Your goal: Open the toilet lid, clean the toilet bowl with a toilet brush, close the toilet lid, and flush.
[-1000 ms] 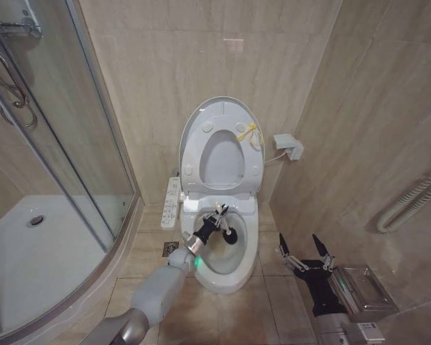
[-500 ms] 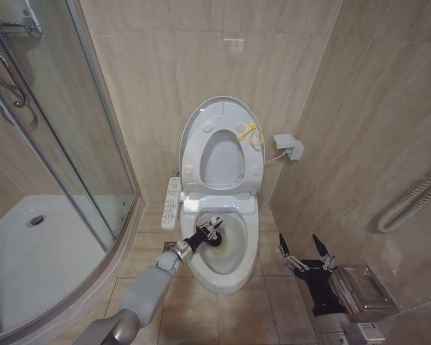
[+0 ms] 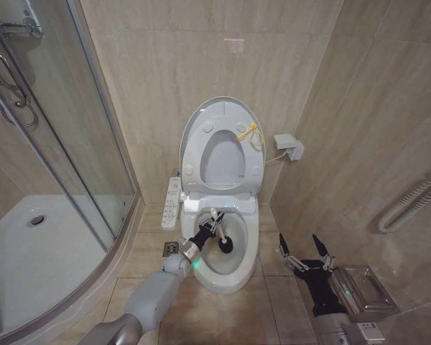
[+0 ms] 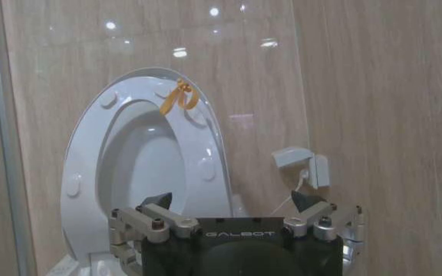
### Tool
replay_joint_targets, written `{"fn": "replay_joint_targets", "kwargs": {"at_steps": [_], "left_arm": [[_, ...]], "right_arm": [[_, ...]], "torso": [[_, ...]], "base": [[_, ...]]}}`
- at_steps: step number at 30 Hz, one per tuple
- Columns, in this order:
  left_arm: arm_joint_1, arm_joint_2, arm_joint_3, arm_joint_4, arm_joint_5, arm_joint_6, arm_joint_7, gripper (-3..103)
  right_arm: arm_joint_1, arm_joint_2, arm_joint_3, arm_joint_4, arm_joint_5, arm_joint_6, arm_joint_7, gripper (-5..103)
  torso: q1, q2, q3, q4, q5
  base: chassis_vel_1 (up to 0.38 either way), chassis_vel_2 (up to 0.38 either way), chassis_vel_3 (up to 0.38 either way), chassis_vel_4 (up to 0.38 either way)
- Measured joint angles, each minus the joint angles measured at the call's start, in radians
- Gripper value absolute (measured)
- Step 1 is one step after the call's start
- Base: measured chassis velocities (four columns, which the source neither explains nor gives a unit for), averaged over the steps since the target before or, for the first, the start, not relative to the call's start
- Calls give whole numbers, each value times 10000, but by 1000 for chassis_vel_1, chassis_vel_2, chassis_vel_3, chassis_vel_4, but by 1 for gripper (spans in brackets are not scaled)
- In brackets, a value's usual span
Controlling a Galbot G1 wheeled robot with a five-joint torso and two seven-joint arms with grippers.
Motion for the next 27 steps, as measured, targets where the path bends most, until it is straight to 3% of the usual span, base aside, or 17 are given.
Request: {"fn": "replay_joint_targets", "kwargs": {"at_steps": [1, 3, 6, 9, 14, 17, 19, 21, 22, 27], "left_arm": [[-115, -115, -432, 551, 1554, -456, 7, 18], [-239, -297, -1000, 1224, 3325, -1047, 9, 18], [-228, -295, -1149, 1292, 3950, -1131, -81, 18], [-208, -280, -1102, 1186, 3836, -1105, -104, 18], [-106, -127, -277, 133, 802, -428, -86, 18], [-82, -85, -27, -207, 176, -253, -127, 18], [-102, -104, -72, -142, 399, -286, -155, 18], [-214, -194, -493, 490, 2028, -685, -97, 18], [-212, -189, -576, 596, 2338, -765, -89, 18], [51, 41, -666, 20, 2581, -867, -209, 18]], "right_arm": [[1, 1, 0, 1, 0, 0, -1, 100], [1, 1, -1, 0, 0, 0, 0, 100], [0, 0, 0, 0, 0, 0, 0, 100], [1, 0, 0, 0, 0, 0, 0, 100], [0, 0, 0, 0, 0, 0, 0, 100], [1, 0, 0, 0, 0, 0, 0, 100], [0, 0, 0, 0, 0, 0, 0, 100], [0, 0, 0, 0, 0, 0, 0, 100], [0, 0, 0, 0, 0, 0, 0, 100], [0, 0, 0, 0, 0, 0, 0, 100]], "torso": [[0, 0, 0, 4, 6], [0, 0, 1, 3, 2], [1, -1, 1, 3, 3], [0, -1, 1, 5, 2], [0, -1, 1, 5, 4], [0, 0, 0, 3, 4], [0, 0, 1, 3, 3], [0, -1, 1, 5, 5], [0, -1, 1, 7, 5], [1, -1, 1, 8, 3]], "base": [[0, 0, 0, 0], [0, 0, 0, 0], [0, 0, 0, 0], [0, 0, 0, 0], [0, 0, 0, 0], [0, 0, 0, 0], [0, 0, 0, 0], [0, 0, 0, 0], [0, 0, 0, 0], [0, 0, 0, 0]]}}
